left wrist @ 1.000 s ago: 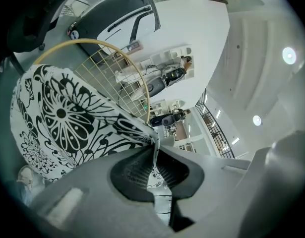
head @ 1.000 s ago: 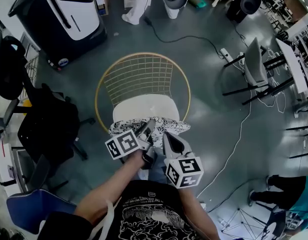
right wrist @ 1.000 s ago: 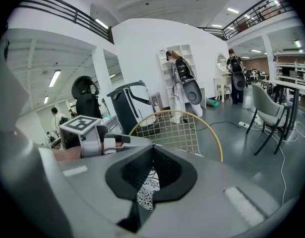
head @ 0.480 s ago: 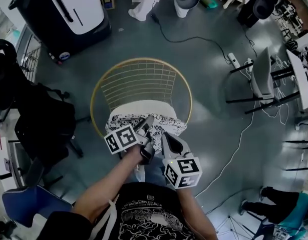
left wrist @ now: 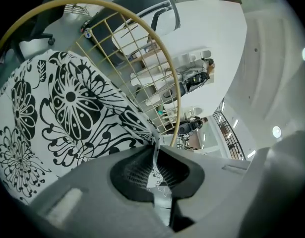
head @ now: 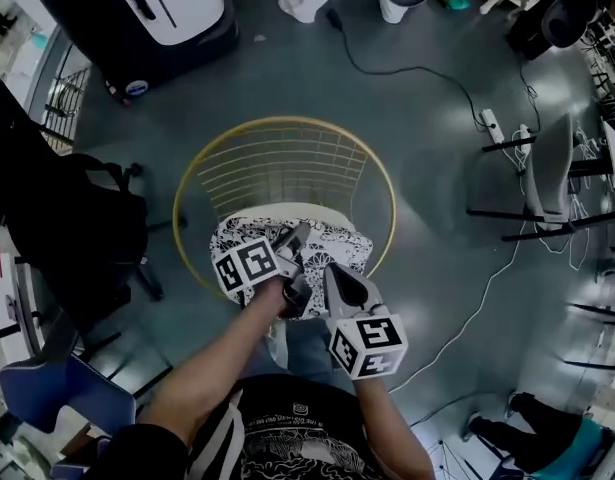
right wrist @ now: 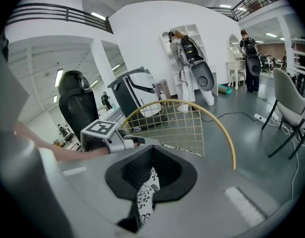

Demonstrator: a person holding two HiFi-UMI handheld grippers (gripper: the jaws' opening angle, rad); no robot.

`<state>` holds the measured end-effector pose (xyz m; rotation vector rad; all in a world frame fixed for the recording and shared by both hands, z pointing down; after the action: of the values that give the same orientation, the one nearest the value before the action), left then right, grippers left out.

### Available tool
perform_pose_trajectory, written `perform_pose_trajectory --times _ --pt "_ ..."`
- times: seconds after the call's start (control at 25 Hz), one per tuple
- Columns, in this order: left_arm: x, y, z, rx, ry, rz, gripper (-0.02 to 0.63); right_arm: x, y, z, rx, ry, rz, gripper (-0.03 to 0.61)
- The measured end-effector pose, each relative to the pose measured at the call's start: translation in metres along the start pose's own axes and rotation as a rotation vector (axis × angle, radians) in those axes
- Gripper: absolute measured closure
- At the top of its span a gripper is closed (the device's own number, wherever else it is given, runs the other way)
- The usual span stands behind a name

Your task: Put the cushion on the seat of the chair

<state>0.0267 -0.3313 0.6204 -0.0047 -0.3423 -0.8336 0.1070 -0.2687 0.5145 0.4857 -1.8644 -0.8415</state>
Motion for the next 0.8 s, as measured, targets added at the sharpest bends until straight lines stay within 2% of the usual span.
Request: perform_pose_trajectory --times 0.24,0.6,0.72,0.8 --pt "0.031 -0.007 0.022 -0.012 -0.029 0.012 0.594 0.024 0.0 -0.012 -0.017 -0.043 0.047 0.58" --pt "0.064 -0.017 0.057 -0.035 -0.069 -0.028 0.58 0.056 -0.001 -0.034 -0.028 -0.097 0.092 0.58" --pt "0.072 -0.02 0.065 -0.011 -0.082 -0.038 0.546 0.067 0.0 -0.037 -0.044 -0.116 0.104 0.58" --pt "0.077 -0.023 0.066 0.005 -0.085 -0.031 0.489 0.072 -0.002 -0.039 -0.056 -0.127 0.11 0.58"
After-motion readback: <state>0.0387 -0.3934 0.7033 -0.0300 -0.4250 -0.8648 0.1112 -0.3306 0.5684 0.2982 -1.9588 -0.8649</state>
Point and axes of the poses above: the fingertips, and each gripper's own axes: x forward along the fingers, z to its left, y out of its underside, the point moved 3 cm from there along -x, backward along the fingers, and after that the axes turned 6 degrees about y, right-handed, at the moved point
